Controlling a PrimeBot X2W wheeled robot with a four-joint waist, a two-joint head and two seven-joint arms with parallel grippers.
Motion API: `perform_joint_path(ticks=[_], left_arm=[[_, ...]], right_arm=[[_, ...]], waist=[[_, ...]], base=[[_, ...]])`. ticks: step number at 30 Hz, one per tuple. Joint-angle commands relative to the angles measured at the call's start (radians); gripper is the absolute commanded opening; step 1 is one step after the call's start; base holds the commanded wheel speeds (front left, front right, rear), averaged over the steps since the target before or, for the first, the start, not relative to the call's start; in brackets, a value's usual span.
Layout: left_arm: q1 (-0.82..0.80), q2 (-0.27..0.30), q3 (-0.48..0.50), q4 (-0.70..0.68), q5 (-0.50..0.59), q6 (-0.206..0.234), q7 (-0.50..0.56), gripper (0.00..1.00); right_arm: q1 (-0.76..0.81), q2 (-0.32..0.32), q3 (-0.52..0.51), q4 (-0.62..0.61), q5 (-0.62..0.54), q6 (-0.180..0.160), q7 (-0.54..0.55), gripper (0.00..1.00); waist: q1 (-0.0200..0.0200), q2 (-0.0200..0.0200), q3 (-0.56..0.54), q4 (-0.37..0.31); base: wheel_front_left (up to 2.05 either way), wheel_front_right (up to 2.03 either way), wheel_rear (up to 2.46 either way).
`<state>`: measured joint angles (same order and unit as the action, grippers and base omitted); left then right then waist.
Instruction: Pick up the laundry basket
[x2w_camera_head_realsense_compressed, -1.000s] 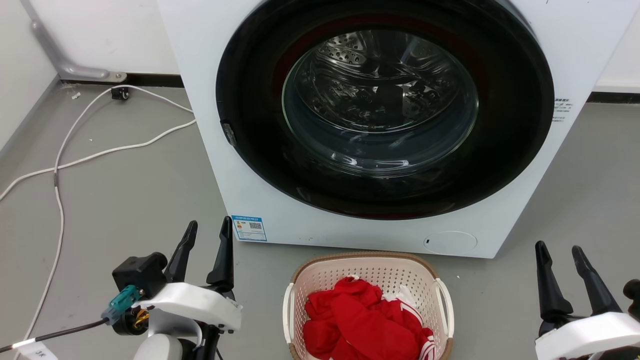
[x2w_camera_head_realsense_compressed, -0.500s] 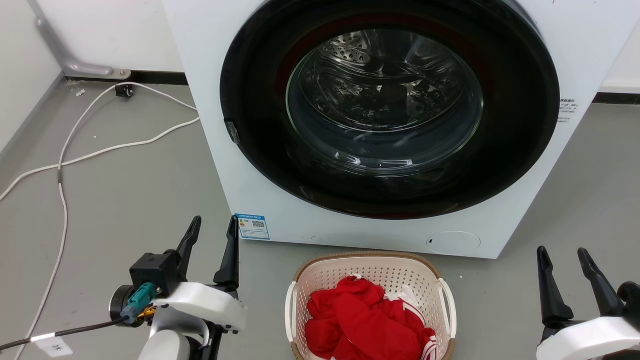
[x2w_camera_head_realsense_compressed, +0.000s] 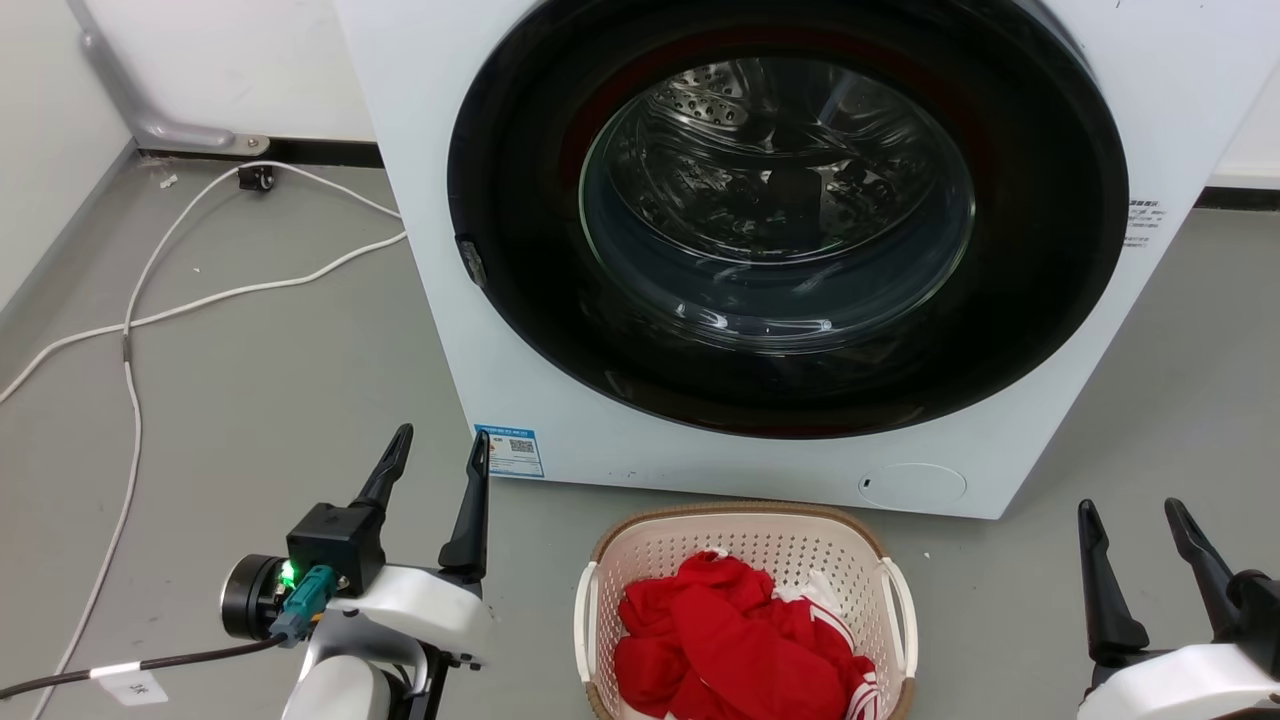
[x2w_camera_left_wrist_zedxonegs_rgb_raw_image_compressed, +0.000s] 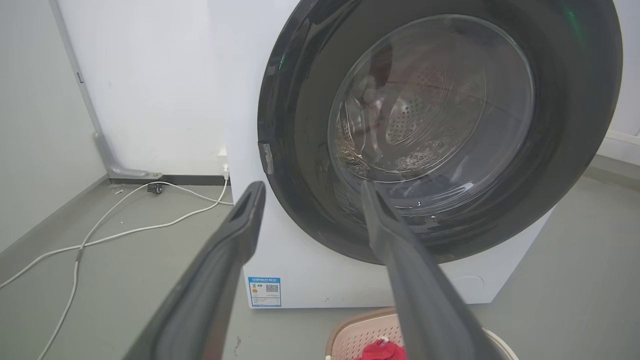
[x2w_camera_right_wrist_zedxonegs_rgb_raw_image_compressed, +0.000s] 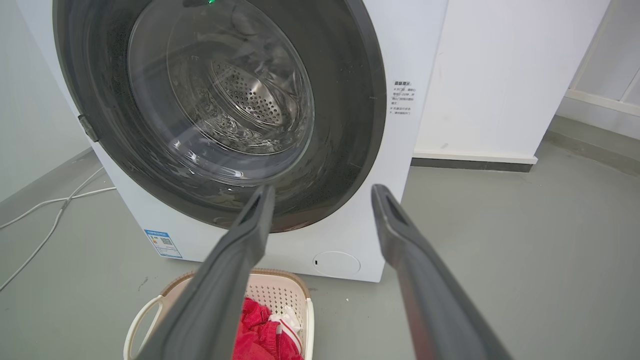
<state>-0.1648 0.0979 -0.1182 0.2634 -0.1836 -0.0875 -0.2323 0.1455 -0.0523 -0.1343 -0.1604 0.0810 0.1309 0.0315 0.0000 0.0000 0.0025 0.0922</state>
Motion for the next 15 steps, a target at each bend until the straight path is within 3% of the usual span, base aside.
perform_joint_path(ticks=[1,15], left_arm=[[-0.013,0.007,-0.002,0.001,0.023,0.002,-0.008,1.00],[-0.017,-0.001,-0.002,0.022,0.095,-0.006,-0.032,1.00]], right_arm=[[0.015,0.003,-0.003,-0.013,-0.022,0.000,0.000,1.00],[0.033,0.004,-0.012,-0.028,-0.087,0.000,-0.022,1.00]], waist=[[0.0000,0.0000,0.000,0.001],[0.0000,0.0000,0.000,0.009]], base=[[0.00,0.00,0.00],[0.00,0.00,0.00]])
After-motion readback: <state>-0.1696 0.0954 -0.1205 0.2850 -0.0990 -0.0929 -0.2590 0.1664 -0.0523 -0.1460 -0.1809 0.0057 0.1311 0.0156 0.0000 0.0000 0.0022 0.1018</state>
